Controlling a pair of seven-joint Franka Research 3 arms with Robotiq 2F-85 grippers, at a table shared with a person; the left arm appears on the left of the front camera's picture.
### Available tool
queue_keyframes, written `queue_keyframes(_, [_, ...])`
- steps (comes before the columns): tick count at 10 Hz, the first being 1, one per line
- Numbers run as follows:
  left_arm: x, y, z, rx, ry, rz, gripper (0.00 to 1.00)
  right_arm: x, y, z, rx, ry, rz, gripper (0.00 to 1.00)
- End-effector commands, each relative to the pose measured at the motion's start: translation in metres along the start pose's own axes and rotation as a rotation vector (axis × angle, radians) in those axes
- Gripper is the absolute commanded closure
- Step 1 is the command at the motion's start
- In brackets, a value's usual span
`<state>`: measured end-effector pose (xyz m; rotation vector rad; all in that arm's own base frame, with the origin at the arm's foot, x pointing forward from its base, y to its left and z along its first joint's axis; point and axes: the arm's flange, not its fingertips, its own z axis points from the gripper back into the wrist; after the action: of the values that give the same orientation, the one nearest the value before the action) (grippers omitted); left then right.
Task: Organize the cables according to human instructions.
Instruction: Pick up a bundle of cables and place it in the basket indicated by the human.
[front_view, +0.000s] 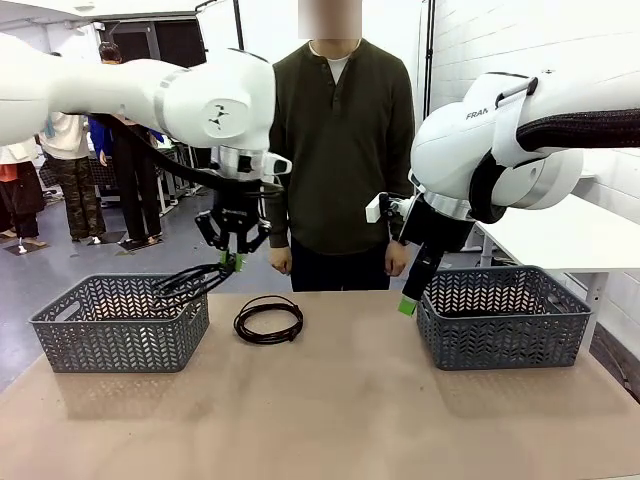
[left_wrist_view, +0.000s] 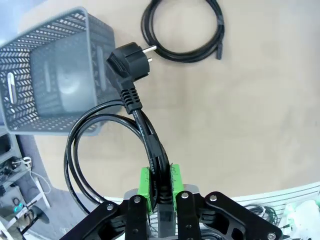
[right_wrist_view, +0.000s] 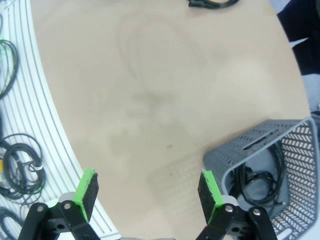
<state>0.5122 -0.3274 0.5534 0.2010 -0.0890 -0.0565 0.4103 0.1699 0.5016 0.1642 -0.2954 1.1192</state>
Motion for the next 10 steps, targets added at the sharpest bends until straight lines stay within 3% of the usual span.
queue_keyframes(1, [-0.019, 0.036, -0.005, -0.035, -0.057, -0.031, 1.0, 0.0, 0.0, -0.001, -0.003, 0.001, -0.001, 0.0])
queue_keyframes(3, [-0.021, 0.061, -0.011, -0.025, -0.079, -0.046, 1.0, 0.0, 0.0, -0.001, -0.003, 0.001, -0.001, 0.0])
queue_keyframes(5, [-0.017, 0.078, -0.018, -0.097, -0.078, -0.018, 1.0, 0.0, 0.0, -0.001, -0.003, 0.001, -0.001, 0.0])
queue_keyframes(6, [-0.009, 0.058, -0.004, -0.01, -0.067, -0.024, 1.0, 0.0, 0.0, -0.001, -0.003, 0.001, -0.001, 0.0])
queue_keyframes(10, [-0.009, 0.058, -0.004, -0.01, -0.067, -0.024, 1.0, 0.0, 0.0, -0.001, -0.003, 0.001, -0.001, 0.0])
